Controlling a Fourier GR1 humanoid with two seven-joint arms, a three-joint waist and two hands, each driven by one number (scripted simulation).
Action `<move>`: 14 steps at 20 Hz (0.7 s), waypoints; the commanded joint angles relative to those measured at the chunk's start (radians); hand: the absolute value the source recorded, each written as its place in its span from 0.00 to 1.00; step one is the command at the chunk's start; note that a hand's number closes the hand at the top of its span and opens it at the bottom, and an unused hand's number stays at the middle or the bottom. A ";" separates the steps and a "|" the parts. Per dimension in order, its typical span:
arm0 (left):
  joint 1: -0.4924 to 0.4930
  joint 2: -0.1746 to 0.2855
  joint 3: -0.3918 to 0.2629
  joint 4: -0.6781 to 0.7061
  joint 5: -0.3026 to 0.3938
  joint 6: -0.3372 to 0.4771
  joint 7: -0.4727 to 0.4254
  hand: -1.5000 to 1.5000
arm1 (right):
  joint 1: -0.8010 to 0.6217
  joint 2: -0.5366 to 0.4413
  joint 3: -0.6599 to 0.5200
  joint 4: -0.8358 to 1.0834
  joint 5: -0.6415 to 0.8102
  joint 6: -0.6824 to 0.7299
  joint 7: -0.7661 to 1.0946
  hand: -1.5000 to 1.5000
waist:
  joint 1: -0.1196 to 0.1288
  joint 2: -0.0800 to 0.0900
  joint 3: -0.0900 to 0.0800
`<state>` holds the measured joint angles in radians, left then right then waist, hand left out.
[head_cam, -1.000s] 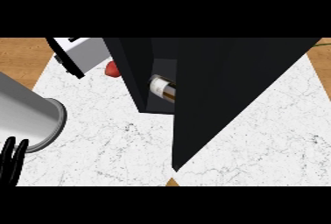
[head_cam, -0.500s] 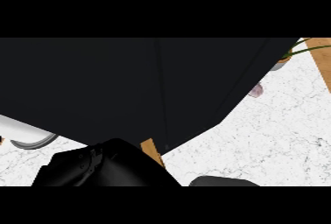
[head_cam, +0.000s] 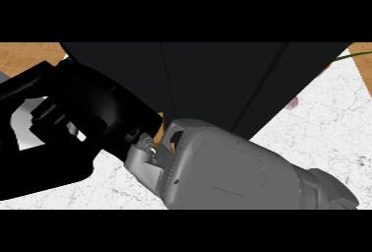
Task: Pick up the wine, place it into the cabinet and close the cabinet
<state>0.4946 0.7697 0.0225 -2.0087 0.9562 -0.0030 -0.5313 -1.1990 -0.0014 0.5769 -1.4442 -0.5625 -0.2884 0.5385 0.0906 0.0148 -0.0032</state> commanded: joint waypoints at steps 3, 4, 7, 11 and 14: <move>-0.013 0.021 0.039 0.004 0.028 -0.037 0.021 0.00 | -0.075 0.001 0.002 0.181 -0.291 0.259 0.055 1.00 | 0.021 0.007 0.000; -0.018 0.026 0.069 0.020 0.049 -0.042 0.029 0.00 | -0.073 0.001 -0.010 0.230 -0.317 0.297 0.027 1.00 | 0.003 0.004 0.000; -0.008 0.030 0.114 0.024 0.071 -0.056 0.037 0.00 | -0.104 0.001 -0.124 0.411 -0.336 0.354 -0.041 1.00 | -0.007 0.004 0.001; 0.012 0.015 0.125 0.008 0.049 -0.039 0.050 0.00 | -0.153 0.001 -0.127 0.543 -0.209 0.335 -0.189 1.00 | -0.033 -0.004 0.002; 0.021 -0.001 0.129 0.026 0.043 -0.066 0.036 0.00 | -0.155 -0.025 -0.163 0.635 -0.155 0.318 -0.297 1.00 | -0.032 -0.002 0.001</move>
<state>0.5013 0.7838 0.1369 -1.9931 1.0108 -0.0488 -0.4826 -1.3383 -0.0005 0.4614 -0.9417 -0.7844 0.0398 0.3592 0.0679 0.0084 -0.0058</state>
